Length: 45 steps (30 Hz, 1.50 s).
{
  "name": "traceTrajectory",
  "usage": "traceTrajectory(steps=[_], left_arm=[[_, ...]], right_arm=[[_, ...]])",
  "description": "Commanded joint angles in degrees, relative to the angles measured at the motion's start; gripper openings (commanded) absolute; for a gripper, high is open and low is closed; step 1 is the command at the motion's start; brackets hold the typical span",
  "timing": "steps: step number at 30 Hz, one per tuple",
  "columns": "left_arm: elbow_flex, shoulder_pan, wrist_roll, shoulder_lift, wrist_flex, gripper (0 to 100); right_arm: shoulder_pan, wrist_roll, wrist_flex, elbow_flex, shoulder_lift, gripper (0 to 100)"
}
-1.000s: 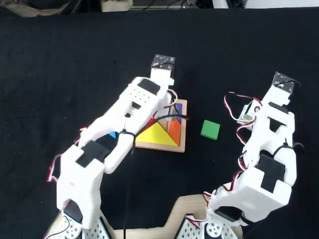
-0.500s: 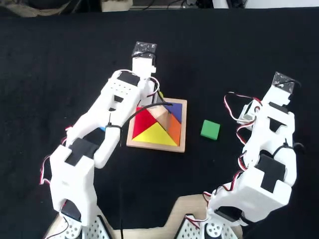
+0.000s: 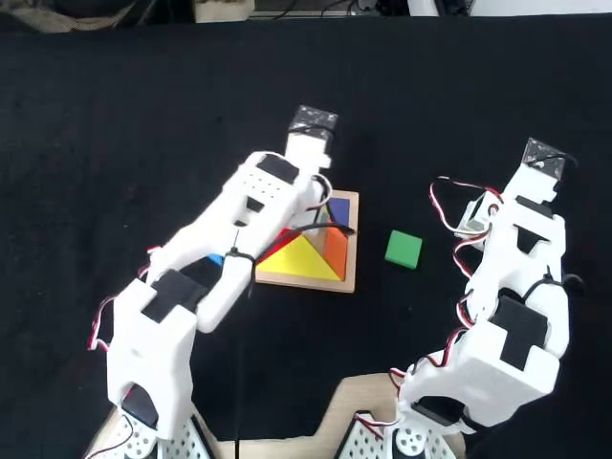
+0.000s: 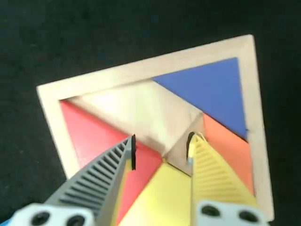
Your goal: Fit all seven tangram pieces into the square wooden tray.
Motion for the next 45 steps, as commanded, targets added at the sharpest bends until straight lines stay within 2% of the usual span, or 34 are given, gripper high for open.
traceTrajectory(steps=[1,6,9,12,16,19,22,26,29,32,35,40,43,45], left_arm=[[-0.4,1.5,-0.2,-1.1,0.4,19],[-0.6,-1.0,-0.2,-1.1,0.6,19],[-2.2,-1.5,-0.2,-1.1,3.3,19],[-7.0,-2.9,-0.5,-1.7,9.3,19],[-15.7,-9.5,-0.6,-9.0,21.3,19],[-13.8,-12.7,-2.2,-17.1,24.2,19],[-3.6,-12.6,-4.5,-27.2,20.4,19],[15.9,-12.8,-5.0,-43.5,6.8,19],[26.8,-15.9,-5.0,-53.8,-0.8,19],[30.2,-19.6,-7.4,-58.5,0.3,19],[31.3,-21.8,-9.8,-57.0,4.2,19],[38.4,-22.4,-9.9,-53.3,3.9,19],[43.5,-23.0,-9.9,-54.9,1.0,19],[48.1,-25.8,-9.9,-59.1,-4.0,19]], right_arm=[[-1.5,0.7,0.3,-3.1,-0.3,1.1],[-1.5,0.7,0.3,-3.1,-0.3,1.1],[-1.5,0.7,0.3,-3.1,-0.3,1.1],[-1.5,0.7,0.3,-3.1,-0.3,1.1],[-1.5,0.7,0.3,-3.1,-0.3,1.1],[-1.5,0.7,0.3,-3.2,-0.3,1.1],[-1.5,0.7,0.3,-3.2,-0.3,1.1],[-1.5,0.7,0.3,-3.2,-0.3,1.1],[-1.5,0.7,0.3,-3.2,-0.3,1.1],[-1.5,0.7,0.3,-3.2,-0.3,1.1],[-1.5,0.5,0.3,-3.2,-0.3,1.2],[-1.1,0.3,0.4,-3.1,-0.5,1.5],[-1.5,0.9,1.0,-3.2,-0.8,1.6],[-2.3,4.5,3.3,-4.1,-2.5,2.0]])
